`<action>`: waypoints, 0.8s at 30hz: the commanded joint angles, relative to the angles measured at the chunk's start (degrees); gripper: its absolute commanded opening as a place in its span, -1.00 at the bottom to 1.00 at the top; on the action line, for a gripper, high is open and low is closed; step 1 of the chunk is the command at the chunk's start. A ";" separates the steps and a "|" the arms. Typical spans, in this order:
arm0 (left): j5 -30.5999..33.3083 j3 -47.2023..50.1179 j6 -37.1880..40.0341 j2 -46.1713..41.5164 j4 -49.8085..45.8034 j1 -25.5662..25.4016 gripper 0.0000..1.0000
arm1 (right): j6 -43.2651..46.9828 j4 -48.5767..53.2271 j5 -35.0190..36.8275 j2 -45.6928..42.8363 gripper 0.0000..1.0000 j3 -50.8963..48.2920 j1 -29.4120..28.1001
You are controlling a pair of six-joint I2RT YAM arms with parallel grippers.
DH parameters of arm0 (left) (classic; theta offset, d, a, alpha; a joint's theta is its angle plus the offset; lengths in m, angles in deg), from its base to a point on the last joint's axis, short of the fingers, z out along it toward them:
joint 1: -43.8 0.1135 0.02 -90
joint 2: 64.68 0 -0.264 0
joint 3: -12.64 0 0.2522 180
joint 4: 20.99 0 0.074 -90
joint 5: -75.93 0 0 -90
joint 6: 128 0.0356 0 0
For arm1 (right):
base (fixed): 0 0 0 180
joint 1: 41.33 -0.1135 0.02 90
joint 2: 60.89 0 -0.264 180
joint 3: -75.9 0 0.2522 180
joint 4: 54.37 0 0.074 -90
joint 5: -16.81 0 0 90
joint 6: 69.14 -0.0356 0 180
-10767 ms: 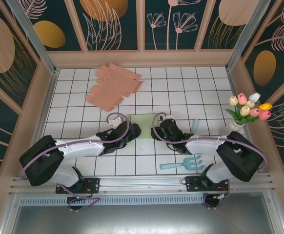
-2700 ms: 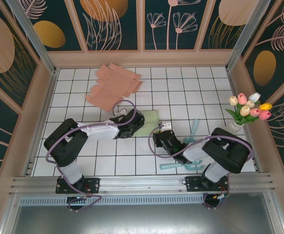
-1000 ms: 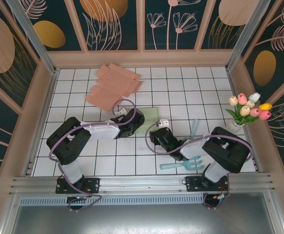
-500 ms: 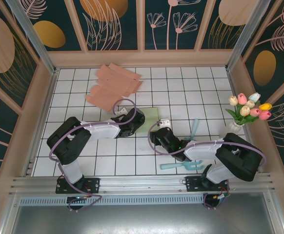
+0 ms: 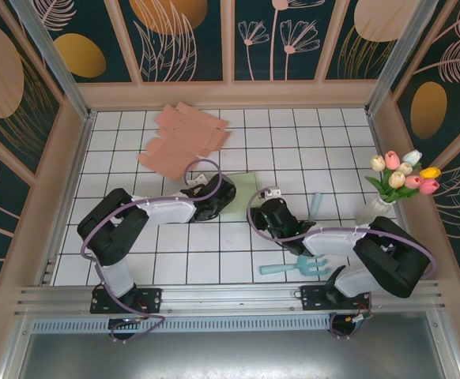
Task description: Fold the paper box
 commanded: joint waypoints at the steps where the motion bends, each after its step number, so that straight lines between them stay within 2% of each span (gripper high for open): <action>1: -5.46 0.90 0.31 4.40 -6.98 -0.78 0.28 | -0.49 -5.75 -3.64 1.63 -0.04 -0.37 0.74; 15: -7.18 1.61 -0.87 2.02 -7.23 -0.78 0.40 | -1.45 -10.46 -7.12 5.34 -0.08 -0.67 1.30; 24: -9.41 1.05 -0.35 3.10 -6.92 -0.81 0.39 | -0.79 -12.00 -6.96 7.72 -0.09 -0.44 1.38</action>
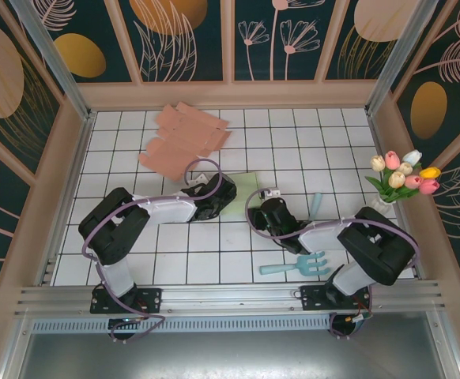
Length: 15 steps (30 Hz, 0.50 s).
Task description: Fold the paper box
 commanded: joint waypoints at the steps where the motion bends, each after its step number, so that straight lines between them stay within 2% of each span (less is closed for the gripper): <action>1: -8.54 1.61 0.70 2.53 -6.83 -0.91 0.39 | -0.64 -5.17 -4.84 1.15 -0.09 0.37 -0.49; 15: -8.77 1.33 0.64 -1.19 -9.99 -1.00 0.47 | -0.69 -4.92 -4.50 1.08 -0.10 0.72 -0.45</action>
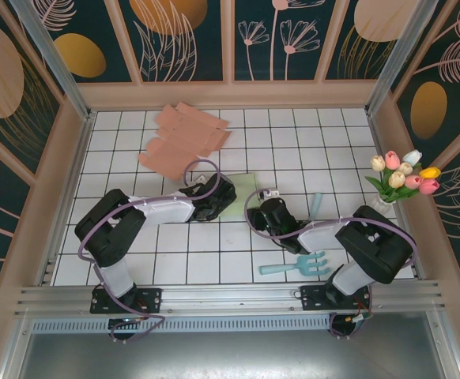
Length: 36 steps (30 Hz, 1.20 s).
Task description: Fold the paper box
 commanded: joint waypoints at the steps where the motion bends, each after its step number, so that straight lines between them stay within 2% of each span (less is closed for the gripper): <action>1: -5.30 0.95 0.70 0.46 -7.14 -1.14 0.47 | -0.59 -4.31 -3.21 0.68 -0.10 0.71 -0.54; 7: -4.90 0.39 1.11 -0.01 -7.53 -1.15 0.45 | -0.45 -4.16 -3.07 0.85 -0.11 0.86 -0.53; 12: -1.79 0.16 1.23 1.61 -8.76 -1.12 0.40 | 1.06 -4.25 -2.48 1.81 -0.11 1.06 0.02; 23: -2.64 0.90 2.14 5.63 -7.10 -0.04 0.39 | 3.98 -14.01 -6.36 7.69 -0.11 -1.52 3.97; 27: -3.25 1.40 2.38 5.78 -6.34 0.02 0.38 | 4.51 -16.19 -5.54 11.21 -0.11 -0.04 4.17; 32: -3.62 1.36 2.70 5.90 -6.13 0.16 0.38 | 4.74 -16.70 -3.38 15.79 -0.09 2.74 4.12; 36: -3.54 0.91 2.84 5.80 -6.47 0.13 0.37 | 3.83 -16.56 -4.96 15.13 -0.07 3.13 4.12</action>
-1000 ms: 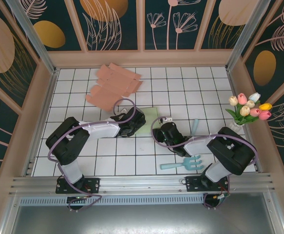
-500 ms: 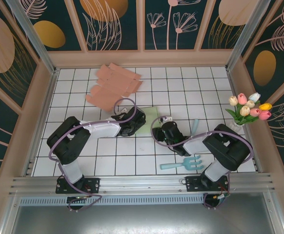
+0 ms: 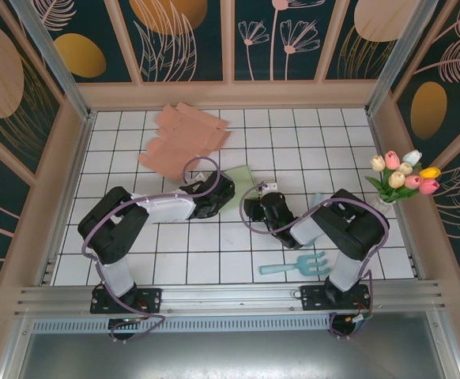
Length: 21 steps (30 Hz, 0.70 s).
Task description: Fold the paper box
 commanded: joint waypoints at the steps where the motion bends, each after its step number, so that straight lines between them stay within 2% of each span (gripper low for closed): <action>1: -5.53 1.95 2.70 3.88 -7.79 -1.02 0.37 | -2.06 1.78 -5.04 0.96 -0.07 0.63 -0.18; 15: -4.25 1.18 2.32 5.34 -8.61 -0.05 0.35 | -3.92 17.62 -4.03 -17.33 -0.05 0.80 -0.15; 21: -3.99 1.34 2.30 5.03 -8.69 0.18 0.34 | -3.84 22.07 -2.76 -18.73 -0.11 2.36 -0.10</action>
